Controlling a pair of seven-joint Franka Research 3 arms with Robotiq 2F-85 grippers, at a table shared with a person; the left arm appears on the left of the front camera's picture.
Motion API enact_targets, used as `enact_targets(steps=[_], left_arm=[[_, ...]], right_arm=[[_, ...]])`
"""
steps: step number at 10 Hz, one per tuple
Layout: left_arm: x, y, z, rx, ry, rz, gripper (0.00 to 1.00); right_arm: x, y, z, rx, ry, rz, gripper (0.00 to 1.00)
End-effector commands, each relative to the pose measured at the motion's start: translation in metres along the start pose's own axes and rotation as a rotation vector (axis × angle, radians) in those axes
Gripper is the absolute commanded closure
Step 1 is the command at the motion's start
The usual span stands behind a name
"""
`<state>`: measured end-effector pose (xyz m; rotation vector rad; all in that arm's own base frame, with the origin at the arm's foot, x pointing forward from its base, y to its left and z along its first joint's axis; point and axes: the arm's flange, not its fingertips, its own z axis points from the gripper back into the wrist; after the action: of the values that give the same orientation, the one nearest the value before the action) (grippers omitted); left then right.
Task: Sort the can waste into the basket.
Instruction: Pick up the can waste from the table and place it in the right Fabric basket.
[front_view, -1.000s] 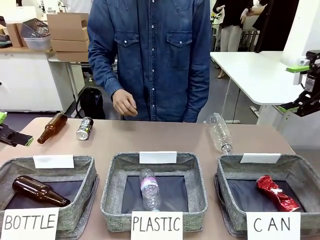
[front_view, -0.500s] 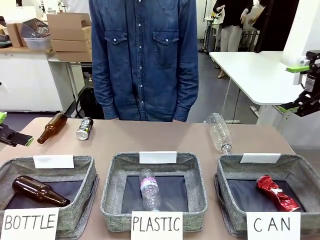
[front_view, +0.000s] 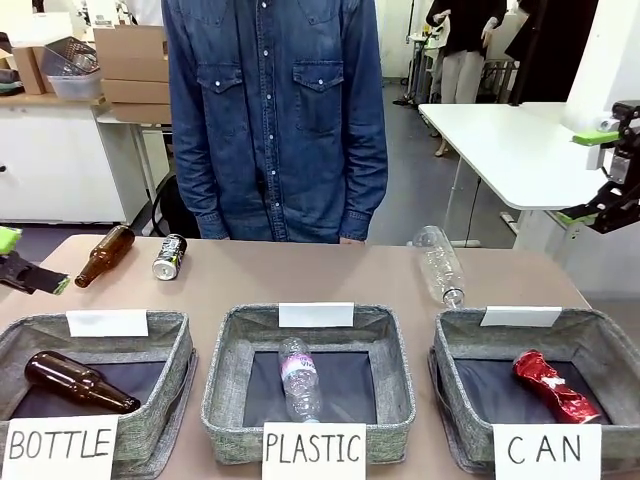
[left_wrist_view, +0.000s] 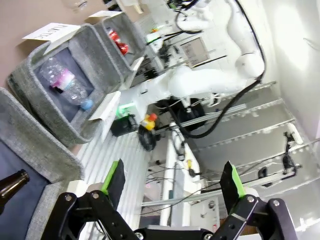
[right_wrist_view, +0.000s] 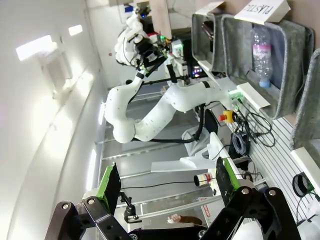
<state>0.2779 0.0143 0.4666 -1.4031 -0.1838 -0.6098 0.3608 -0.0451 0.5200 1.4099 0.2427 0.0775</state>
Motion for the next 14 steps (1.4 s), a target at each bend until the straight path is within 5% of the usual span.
enact_targets(steps=[1, 2, 4, 6, 7, 8, 11, 12, 13, 14], left_arm=[[0.018, -0.007, -0.026, 0.312, 0.061, 0.031, 0.00], [0.041, 0.004, -0.033, 0.466, 0.048, 0.088, 0.00], [0.075, 0.030, -0.047, 1.009, 0.013, 0.277, 0.00], [0.083, 0.022, -0.048, 1.213, -0.181, 0.242, 0.00], [0.080, 0.008, -0.040, 1.196, -0.375, 0.147, 0.00], [0.091, 0.020, -0.042, 0.933, -0.092, 0.050, 0.00], [0.091, 0.020, -0.042, 0.933, -0.092, 0.050, 0.00], [0.096, 0.021, -0.047, 0.985, -0.130, 0.070, 0.00], [0.114, 0.035, -0.056, 1.033, -0.019, 0.112, 0.00], [0.141, 0.055, -0.063, 1.134, -0.032, 0.154, 0.00]], right_arm=[[-0.003, 0.000, 0.003, -0.010, 0.015, 0.017, 0.00], [-0.003, 0.000, 0.003, -0.010, 0.015, 0.017, 0.00], [-0.003, 0.000, 0.003, -0.010, 0.015, 0.017, 0.00], [-0.003, 0.000, 0.003, -0.010, 0.015, 0.017, 0.00], [-0.003, 0.000, 0.003, -0.010, 0.015, 0.017, 0.00], [-0.003, 0.000, 0.003, -0.010, 0.015, 0.017, 0.00], [-0.003, 0.000, 0.003, -0.010, 0.015, 0.017, 0.00], [-0.003, 0.000, 0.003, -0.010, 0.015, 0.017, 0.00], [-0.003, 0.000, 0.003, -0.010, 0.015, 0.017, 0.00], [-0.003, 0.000, 0.003, -0.010, 0.015, 0.017, 0.00]])
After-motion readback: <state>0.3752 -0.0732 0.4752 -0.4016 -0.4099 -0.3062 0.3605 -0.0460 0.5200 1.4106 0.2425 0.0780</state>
